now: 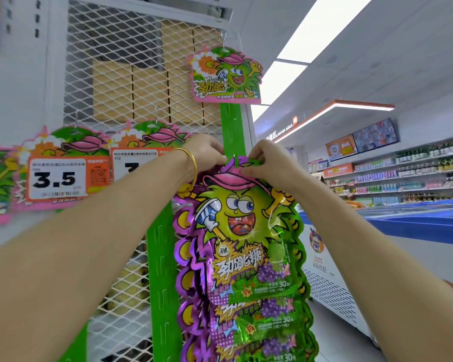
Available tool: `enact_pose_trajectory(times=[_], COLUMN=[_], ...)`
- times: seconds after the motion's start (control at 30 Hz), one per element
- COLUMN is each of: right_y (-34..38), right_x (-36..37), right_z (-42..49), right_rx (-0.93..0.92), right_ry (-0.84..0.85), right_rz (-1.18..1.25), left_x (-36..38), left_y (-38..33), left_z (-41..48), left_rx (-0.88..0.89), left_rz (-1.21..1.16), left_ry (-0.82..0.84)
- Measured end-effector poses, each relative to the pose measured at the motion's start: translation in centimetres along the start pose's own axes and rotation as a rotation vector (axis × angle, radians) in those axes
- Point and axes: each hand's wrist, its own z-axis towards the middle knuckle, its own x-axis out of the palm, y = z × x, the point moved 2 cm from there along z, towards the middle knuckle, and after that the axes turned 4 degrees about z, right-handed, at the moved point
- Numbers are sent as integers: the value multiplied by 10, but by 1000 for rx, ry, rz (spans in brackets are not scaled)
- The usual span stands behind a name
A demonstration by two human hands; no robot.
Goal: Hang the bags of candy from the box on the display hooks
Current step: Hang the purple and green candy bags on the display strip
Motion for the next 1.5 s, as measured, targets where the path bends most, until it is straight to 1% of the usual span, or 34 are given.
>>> enact_pose_trajectory(times=[0.13,0.2,0.27,0.33,0.37,0.43,0.47,0.53,0.63,0.77,0.83,0.9,0.97,1.1,1.17,1.2,1.27,1.33,1.37,1.43,1.47,1.5], right_y=[1,3,6,13,19,29,32,36,27,0,-18,-36,-48,-65,-71,-74,-82,-87,-87,-88,-88,-90], right_x=[0,-3,-6,-7,-5,8,19,51,120,232,283,319,342,377,392,399,409,414,415,415,414,412], right_z=[-6,-14,-27,-51,-67,-108,-132,-185,-272,-404,-474,-537,-586,-648,-663,-668,-677,-682,-683,-679,-673,-664], right_rx=[-4,2,-26,-68,-83,-79,-75,-51,77,296,395,432,439,292,263,277,373,435,405,256,183,148], right_ry=[-24,-70,-174,-273,-295,-264,-217,-62,266,763,1007,1197,1342,1558,1630,1653,1655,1594,1564,1529,1552,1593], right_rz=[1,-33,-91,-103,-75,51,132,282,404,370,300,187,163,44,13,6,-3,-14,-41,-128,-162,-173], left_x=[2,2,0,-1,0,4,9,25,67,125,143,152,159,170,174,174,175,175,176,177,177,178], left_y=[0,-1,-1,1,5,20,30,58,121,232,280,319,345,364,368,370,373,374,375,374,374,373], left_z=[-8,-16,-30,-56,-74,-117,-142,-199,-290,-424,-486,-535,-565,-572,-567,-567,-570,-573,-574,-575,-576,-577], left_rx=[47,78,141,252,303,349,348,290,108,-279,-494,-634,-712,-731,-724,-736,-772,-776,-772,-767,-761,-758], left_rz=[23,63,133,193,193,120,68,-44,-146,-134,-112,-70,-18,-17,-28,-29,-24,-9,-2,8,15,21], left_ry=[-35,-75,-156,-282,-344,-412,-414,-350,-143,165,305,375,411,533,557,560,559,564,570,579,584,592])
